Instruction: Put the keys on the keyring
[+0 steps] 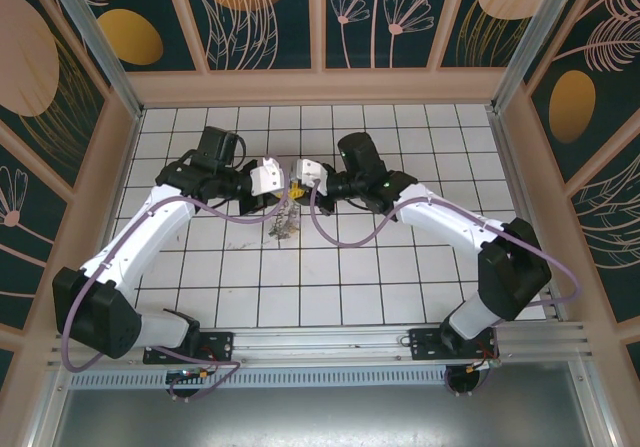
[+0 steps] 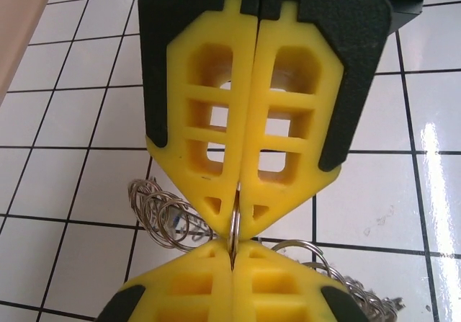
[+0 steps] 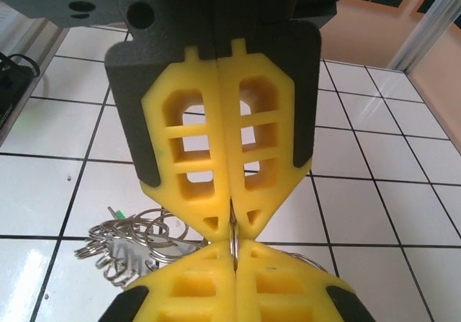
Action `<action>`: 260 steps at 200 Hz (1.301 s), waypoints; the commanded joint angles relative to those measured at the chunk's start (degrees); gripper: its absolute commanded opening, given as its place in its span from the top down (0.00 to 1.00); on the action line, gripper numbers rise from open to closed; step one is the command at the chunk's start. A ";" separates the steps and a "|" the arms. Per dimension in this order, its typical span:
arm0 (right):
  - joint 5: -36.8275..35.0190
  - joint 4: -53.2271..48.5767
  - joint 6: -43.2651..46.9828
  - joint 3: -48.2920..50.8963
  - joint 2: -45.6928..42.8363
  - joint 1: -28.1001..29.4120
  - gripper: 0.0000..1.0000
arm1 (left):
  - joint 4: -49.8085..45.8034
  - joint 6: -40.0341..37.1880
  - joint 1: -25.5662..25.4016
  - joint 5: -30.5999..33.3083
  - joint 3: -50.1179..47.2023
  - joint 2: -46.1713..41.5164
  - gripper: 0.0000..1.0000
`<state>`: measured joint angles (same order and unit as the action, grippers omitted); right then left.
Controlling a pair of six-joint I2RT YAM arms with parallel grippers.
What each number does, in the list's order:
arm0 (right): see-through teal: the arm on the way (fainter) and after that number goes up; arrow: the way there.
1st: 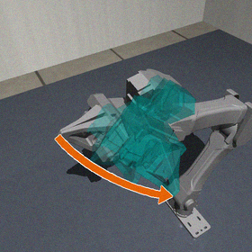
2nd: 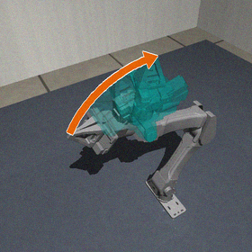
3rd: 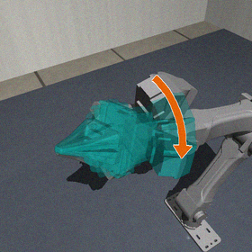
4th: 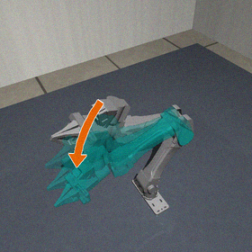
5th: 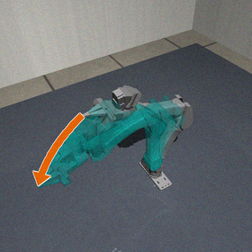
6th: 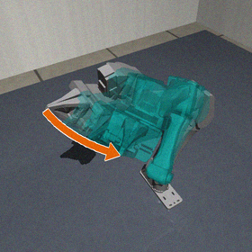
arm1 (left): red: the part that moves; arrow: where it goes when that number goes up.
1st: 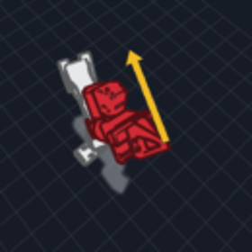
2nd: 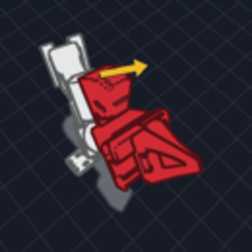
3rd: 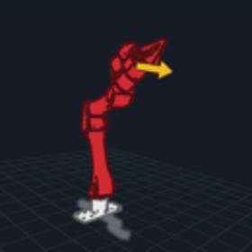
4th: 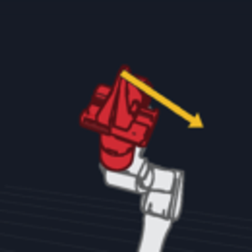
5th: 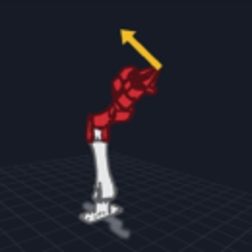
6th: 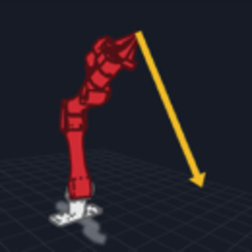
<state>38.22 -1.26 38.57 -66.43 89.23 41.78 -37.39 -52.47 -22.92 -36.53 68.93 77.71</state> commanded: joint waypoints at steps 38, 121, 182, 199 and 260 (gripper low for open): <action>0.68 28.73 -19.11 10.61 -5.78 0.15 1.00 | 10.02 5.01 -0.11 -7.61 -4.00 -3.10 0.89; -3.93 55.22 -33.60 19.80 -6.41 0.23 1.00 | 15.44 10.69 -0.07 -12.28 -4.72 -1.51 0.87; -5.77 64.33 -36.82 23.54 -6.02 0.76 1.00 | 21.12 17.29 -0.02 -15.70 -6.98 0.19 0.84; -5.72 64.18 -36.32 23.72 -6.20 0.76 1.00 | 21.43 17.81 0.27 -15.61 -7.27 0.23 0.77; -4.89 61.13 -33.83 23.35 -6.60 0.93 1.00 | 27.70 25.04 2.43 -20.70 -10.14 -1.34 0.77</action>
<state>31.31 52.34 4.14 -41.76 85.01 41.36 -13.91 -31.79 -20.32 -51.20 60.77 76.77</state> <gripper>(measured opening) 0.049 0.242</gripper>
